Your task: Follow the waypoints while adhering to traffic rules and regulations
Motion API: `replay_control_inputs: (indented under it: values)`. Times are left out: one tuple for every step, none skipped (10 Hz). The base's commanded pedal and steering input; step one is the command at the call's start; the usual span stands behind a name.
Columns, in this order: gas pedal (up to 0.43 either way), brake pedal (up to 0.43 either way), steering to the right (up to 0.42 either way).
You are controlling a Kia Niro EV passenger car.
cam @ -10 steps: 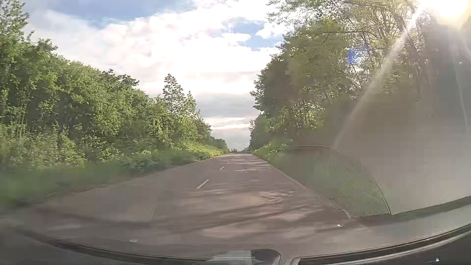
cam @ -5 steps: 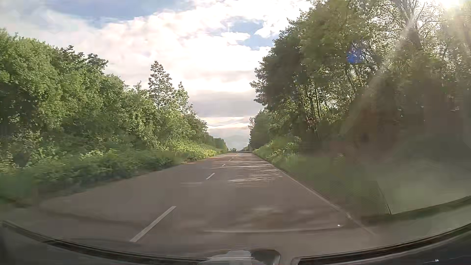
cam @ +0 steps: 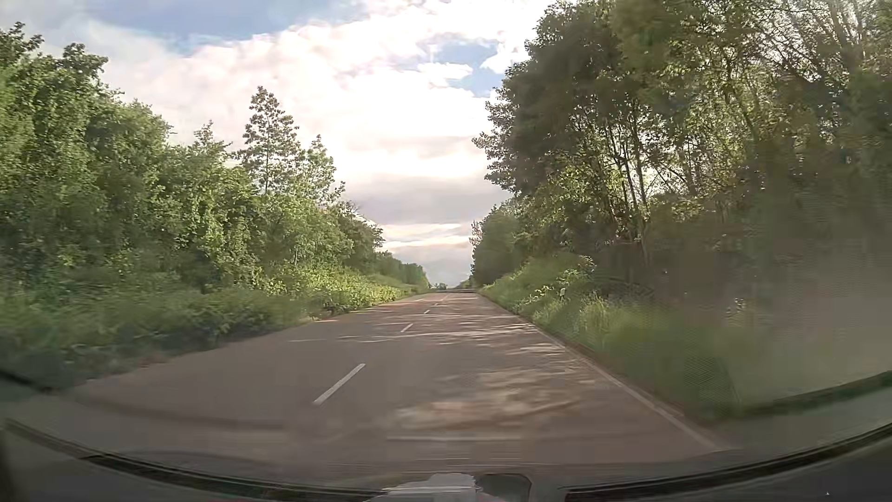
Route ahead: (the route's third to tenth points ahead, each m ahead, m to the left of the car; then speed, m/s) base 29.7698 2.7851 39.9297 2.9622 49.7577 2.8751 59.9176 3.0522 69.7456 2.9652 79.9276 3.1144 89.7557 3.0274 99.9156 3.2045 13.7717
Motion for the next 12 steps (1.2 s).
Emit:
replay_control_inputs:
  values:
    - [0.220,0.000,0.002]
    - [0.220,0.000,0.002]
    - [0.220,0.000,0.002]
    - [0.209,0.000,0.002]
    - [0.197,0.000,0.002]
    - [0.197,0.000,0.002]
    - [0.197,0.000,0.002]
    - [0.197,0.000,0.002]
    - [0.189,0.000,0.002]
    - [0.189,0.000,0.002]
    - [0.189,0.000,0.002]
    - [0.189,0.000,0.002]
